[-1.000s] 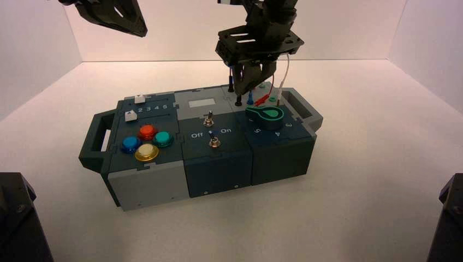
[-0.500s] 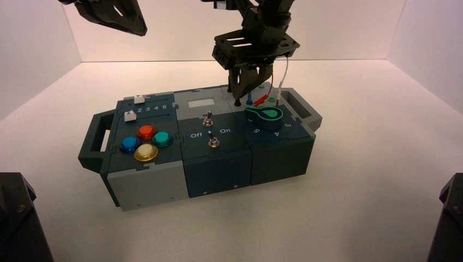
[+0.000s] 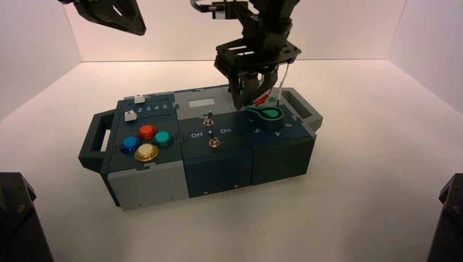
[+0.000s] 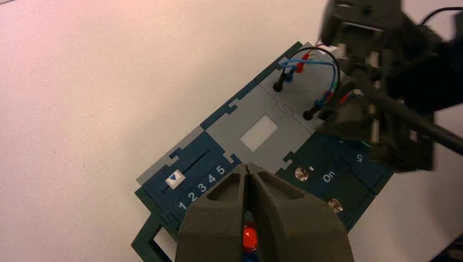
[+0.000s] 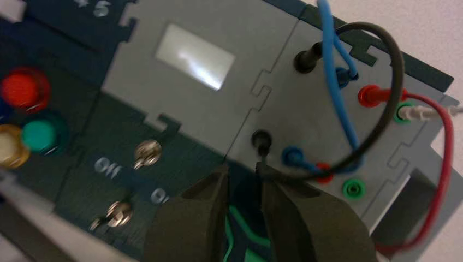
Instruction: Insert the black wire.
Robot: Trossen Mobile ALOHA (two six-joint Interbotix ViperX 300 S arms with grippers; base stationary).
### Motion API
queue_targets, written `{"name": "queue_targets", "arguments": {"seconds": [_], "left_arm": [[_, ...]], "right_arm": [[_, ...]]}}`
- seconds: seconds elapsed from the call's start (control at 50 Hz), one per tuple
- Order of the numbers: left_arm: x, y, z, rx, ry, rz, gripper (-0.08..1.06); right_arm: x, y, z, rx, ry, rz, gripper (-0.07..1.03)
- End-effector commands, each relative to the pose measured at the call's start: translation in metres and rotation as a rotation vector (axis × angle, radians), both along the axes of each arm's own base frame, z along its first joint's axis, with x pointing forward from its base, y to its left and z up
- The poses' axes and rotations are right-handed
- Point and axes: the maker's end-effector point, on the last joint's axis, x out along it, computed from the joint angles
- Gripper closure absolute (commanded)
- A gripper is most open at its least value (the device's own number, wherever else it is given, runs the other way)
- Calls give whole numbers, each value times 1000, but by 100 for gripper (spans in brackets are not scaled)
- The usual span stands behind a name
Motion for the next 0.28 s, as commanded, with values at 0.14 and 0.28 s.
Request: {"name": "queue_targets", "arguments": {"seconds": [0.14, 0.28], "left_arm": [[5, 2, 19, -32, -60, 15, 101], [6, 4, 20, -34, -64, 21, 101]], "right_arm": [[-1, 3, 48, 74, -63, 5, 64], [-4, 1, 50, 71, -57, 6, 64]]}}
